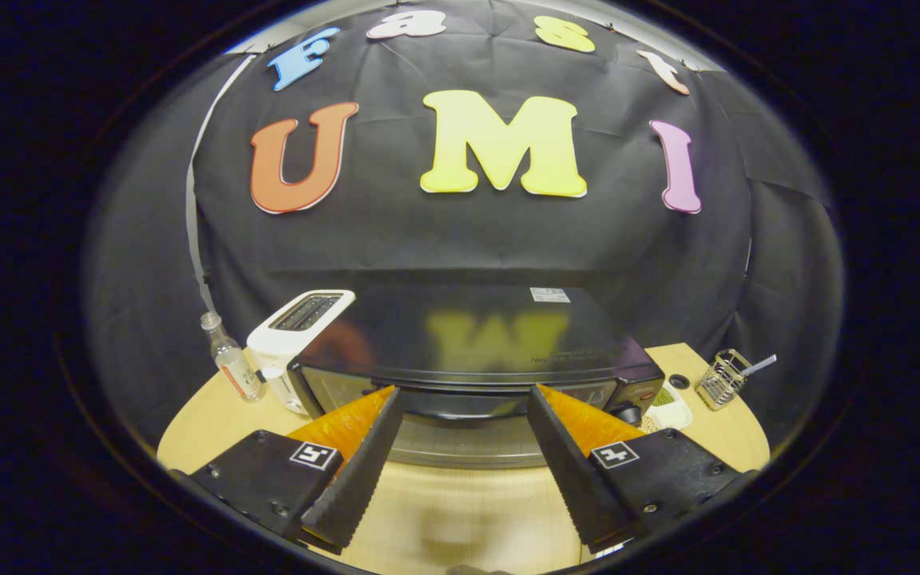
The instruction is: Open the toaster oven, put the food inside, and close the toaster oven door.
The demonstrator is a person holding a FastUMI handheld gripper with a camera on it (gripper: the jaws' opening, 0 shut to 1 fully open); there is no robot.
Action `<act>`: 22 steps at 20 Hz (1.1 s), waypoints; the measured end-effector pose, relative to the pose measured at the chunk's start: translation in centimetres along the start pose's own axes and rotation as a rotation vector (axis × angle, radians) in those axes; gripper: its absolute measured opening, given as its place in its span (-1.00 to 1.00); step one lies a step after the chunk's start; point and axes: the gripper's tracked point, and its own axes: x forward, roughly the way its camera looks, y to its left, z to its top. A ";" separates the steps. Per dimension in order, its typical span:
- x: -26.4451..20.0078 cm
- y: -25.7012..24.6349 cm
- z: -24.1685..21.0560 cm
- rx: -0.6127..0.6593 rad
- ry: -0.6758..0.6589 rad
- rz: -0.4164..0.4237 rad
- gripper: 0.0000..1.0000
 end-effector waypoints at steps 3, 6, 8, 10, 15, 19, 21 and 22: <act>1.7 -0.3 0.5 -0.012 0.009 -0.032 1.00; 2.0 -0.2 0.4 -0.012 0.013 -0.034 1.00; 1.7 -0.2 0.2 0.011 0.023 -0.033 1.00; 1.3 -0.2 -0.1 0.020 0.031 -0.030 1.00; -0.8 -0.2 -1.6 0.010 0.036 -0.024 1.00; -3.2 -0.2 -3.9 -0.006 0.043 -0.026 1.00; -4.4 -0.2 -5.4 -0.009 0.056 -0.027 1.00; -4.9 -0.2 -6.2 -0.009 0.069 -0.026 1.00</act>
